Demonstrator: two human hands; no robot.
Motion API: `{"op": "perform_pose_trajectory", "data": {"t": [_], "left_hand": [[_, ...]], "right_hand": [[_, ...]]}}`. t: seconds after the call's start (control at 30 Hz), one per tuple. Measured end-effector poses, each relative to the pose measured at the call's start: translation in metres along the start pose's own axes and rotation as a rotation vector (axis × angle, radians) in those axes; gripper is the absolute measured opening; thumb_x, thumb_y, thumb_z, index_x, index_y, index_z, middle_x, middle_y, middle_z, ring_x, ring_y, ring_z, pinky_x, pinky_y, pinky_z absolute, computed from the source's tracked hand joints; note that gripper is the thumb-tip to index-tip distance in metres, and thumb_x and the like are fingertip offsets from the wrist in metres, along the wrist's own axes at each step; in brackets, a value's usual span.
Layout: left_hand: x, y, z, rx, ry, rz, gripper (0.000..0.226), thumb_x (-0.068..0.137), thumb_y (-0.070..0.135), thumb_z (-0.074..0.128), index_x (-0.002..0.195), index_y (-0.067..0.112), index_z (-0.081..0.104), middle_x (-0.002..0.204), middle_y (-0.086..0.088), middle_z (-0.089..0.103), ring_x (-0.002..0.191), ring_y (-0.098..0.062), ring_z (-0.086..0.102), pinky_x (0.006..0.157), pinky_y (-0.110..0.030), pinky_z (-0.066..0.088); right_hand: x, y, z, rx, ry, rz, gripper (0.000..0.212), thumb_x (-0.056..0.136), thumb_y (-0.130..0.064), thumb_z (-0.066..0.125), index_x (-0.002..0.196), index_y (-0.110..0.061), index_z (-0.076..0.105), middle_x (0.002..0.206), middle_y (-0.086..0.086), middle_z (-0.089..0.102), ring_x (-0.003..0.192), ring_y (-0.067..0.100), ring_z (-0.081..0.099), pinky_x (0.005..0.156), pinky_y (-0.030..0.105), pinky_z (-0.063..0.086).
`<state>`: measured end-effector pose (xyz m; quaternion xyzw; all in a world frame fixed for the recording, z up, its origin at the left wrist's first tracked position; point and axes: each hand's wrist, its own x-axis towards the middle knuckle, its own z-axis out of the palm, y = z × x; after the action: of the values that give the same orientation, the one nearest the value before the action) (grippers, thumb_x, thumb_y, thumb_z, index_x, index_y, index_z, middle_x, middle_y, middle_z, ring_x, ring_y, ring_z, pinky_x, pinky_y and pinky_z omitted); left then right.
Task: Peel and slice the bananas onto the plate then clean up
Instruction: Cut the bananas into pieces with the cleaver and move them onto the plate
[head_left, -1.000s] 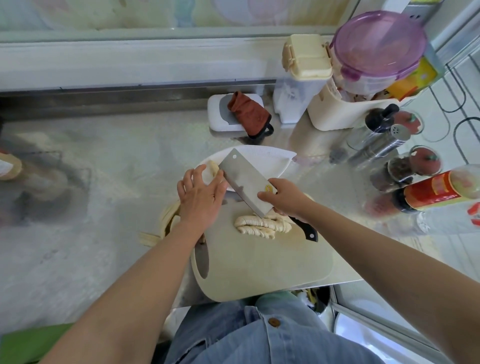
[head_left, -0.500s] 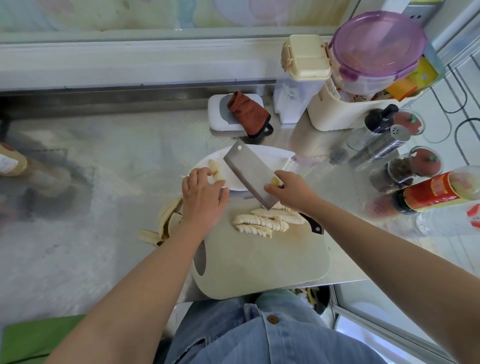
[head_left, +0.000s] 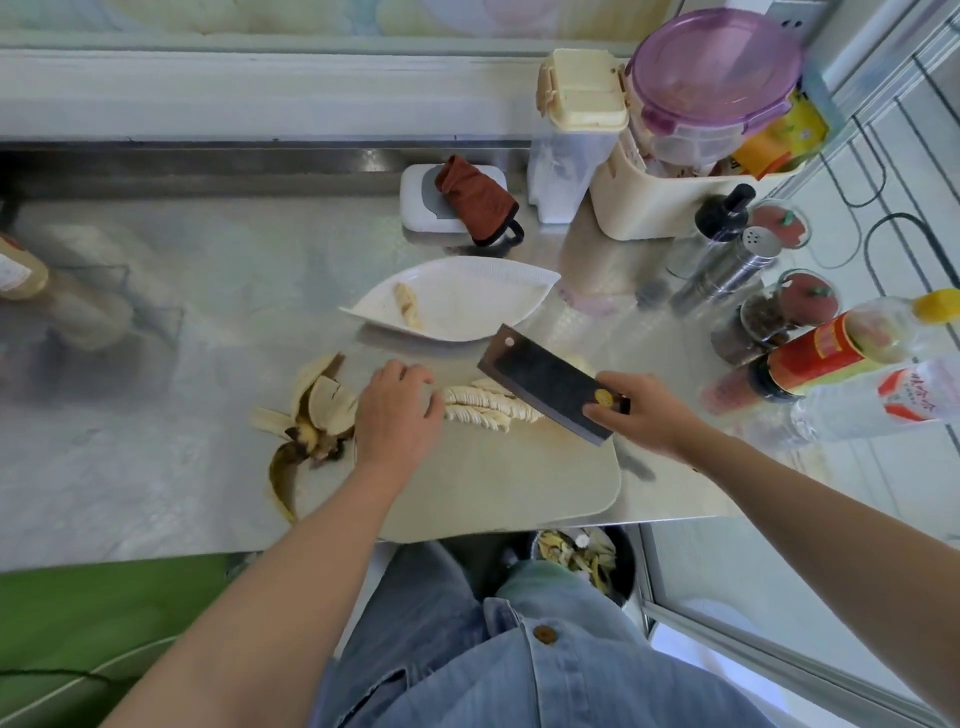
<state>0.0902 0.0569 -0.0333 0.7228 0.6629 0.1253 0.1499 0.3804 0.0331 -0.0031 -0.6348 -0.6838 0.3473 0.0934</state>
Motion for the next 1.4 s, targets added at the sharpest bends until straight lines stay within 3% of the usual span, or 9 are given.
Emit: {"op": "perform_pose_trajectory", "data": {"t": [0.17, 0.33, 0.6, 0.77, 0.9, 1.03, 1.13, 1.3, 1.4], "left_hand": [[-0.030, 0.006, 0.016, -0.088, -0.055, -0.091, 0.021, 0.086, 0.027, 0.065, 0.106, 0.018, 0.061, 0.102, -0.002, 0.055, 0.090, -0.020, 0.054, 0.069, -0.031, 0.047], [-0.040, 0.012, 0.022, -0.130, -0.062, -0.142, 0.029, 0.086, 0.023, 0.066, 0.113, 0.017, 0.059, 0.107, -0.003, 0.054, 0.094, -0.019, 0.052, 0.070, -0.029, 0.045], [-0.042, 0.013, 0.022, -0.145, -0.083, -0.178, 0.030, 0.087, 0.025, 0.066, 0.115, 0.019, 0.058, 0.110, -0.002, 0.054, 0.097, -0.019, 0.052, 0.073, -0.027, 0.043], [-0.039, 0.012, 0.022, -0.144, -0.081, -0.177, 0.027, 0.088, 0.025, 0.066, 0.113, 0.019, 0.059, 0.109, -0.001, 0.054, 0.095, -0.017, 0.052, 0.072, -0.027, 0.044], [-0.037, 0.010, 0.022, -0.145, -0.075, -0.170, 0.025, 0.087, 0.025, 0.066, 0.111, 0.019, 0.060, 0.108, 0.000, 0.054, 0.094, -0.016, 0.052, 0.070, -0.025, 0.040], [-0.038, 0.009, 0.023, -0.142, -0.056, -0.170, 0.025, 0.087, 0.025, 0.068, 0.111, 0.019, 0.060, 0.107, 0.000, 0.056, 0.094, -0.015, 0.052, 0.071, -0.024, 0.040], [-0.038, 0.011, 0.024, -0.145, -0.041, -0.190, 0.025, 0.086, 0.027, 0.069, 0.108, 0.018, 0.061, 0.104, 0.000, 0.057, 0.092, -0.015, 0.051, 0.070, -0.024, 0.038], [-0.040, 0.013, 0.029, -0.150, -0.031, -0.235, 0.031, 0.081, 0.033, 0.074, 0.105, 0.018, 0.062, 0.100, 0.000, 0.057, 0.092, -0.014, 0.046, 0.073, -0.025, 0.033], [-0.042, 0.015, 0.031, -0.150, -0.015, -0.239, 0.035, 0.080, 0.034, 0.074, 0.108, 0.016, 0.061, 0.101, -0.001, 0.056, 0.092, -0.013, 0.043, 0.075, -0.024, 0.033]], "right_hand": [[-0.018, 0.020, 0.000, -0.231, -0.024, -0.139, 0.014, 0.086, -0.022, 0.063, 0.078, -0.013, 0.057, 0.063, 0.003, 0.057, 0.058, 0.022, 0.053, 0.055, 0.035, 0.042], [-0.018, 0.022, 0.003, -0.370, 0.074, -0.245, 0.010, 0.087, -0.020, 0.062, 0.086, -0.011, 0.061, 0.073, 0.004, 0.062, 0.062, 0.025, 0.055, 0.052, 0.033, 0.040], [-0.001, 0.008, 0.006, -0.527, 0.070, -0.306, 0.015, 0.091, -0.029, 0.055, 0.084, -0.016, 0.056, 0.078, 0.001, 0.059, 0.064, 0.025, 0.055, 0.050, 0.028, 0.031], [0.003, 0.001, 0.006, -0.554, 0.042, -0.296, 0.016, 0.093, -0.032, 0.050, 0.088, -0.018, 0.055, 0.083, -0.001, 0.060, 0.067, 0.024, 0.056, 0.050, 0.028, 0.034], [0.005, -0.006, 0.006, -0.566, 0.031, -0.305, 0.015, 0.094, -0.028, 0.050, 0.091, -0.015, 0.057, 0.086, 0.000, 0.061, 0.065, 0.022, 0.050, 0.046, 0.026, 0.024], [0.009, -0.015, 0.014, -0.532, -0.009, -0.293, 0.014, 0.095, -0.027, 0.048, 0.094, -0.015, 0.056, 0.088, 0.003, 0.061, 0.074, 0.025, 0.056, 0.055, 0.030, 0.035], [0.011, -0.015, 0.016, -0.496, -0.054, -0.258, 0.012, 0.094, -0.027, 0.050, 0.094, -0.016, 0.056, 0.089, 0.004, 0.063, 0.071, 0.022, 0.050, 0.058, 0.029, 0.033], [0.009, -0.008, 0.019, -0.406, -0.122, -0.185, 0.013, 0.092, -0.027, 0.055, 0.086, -0.015, 0.053, 0.078, 0.007, 0.060, 0.072, 0.027, 0.053, 0.058, 0.031, 0.031], [0.007, -0.006, 0.031, -0.283, -0.163, -0.125, 0.018, 0.092, -0.028, 0.056, 0.085, -0.012, 0.053, 0.075, 0.004, 0.059, 0.067, 0.023, 0.053, 0.058, 0.036, 0.041]]}}
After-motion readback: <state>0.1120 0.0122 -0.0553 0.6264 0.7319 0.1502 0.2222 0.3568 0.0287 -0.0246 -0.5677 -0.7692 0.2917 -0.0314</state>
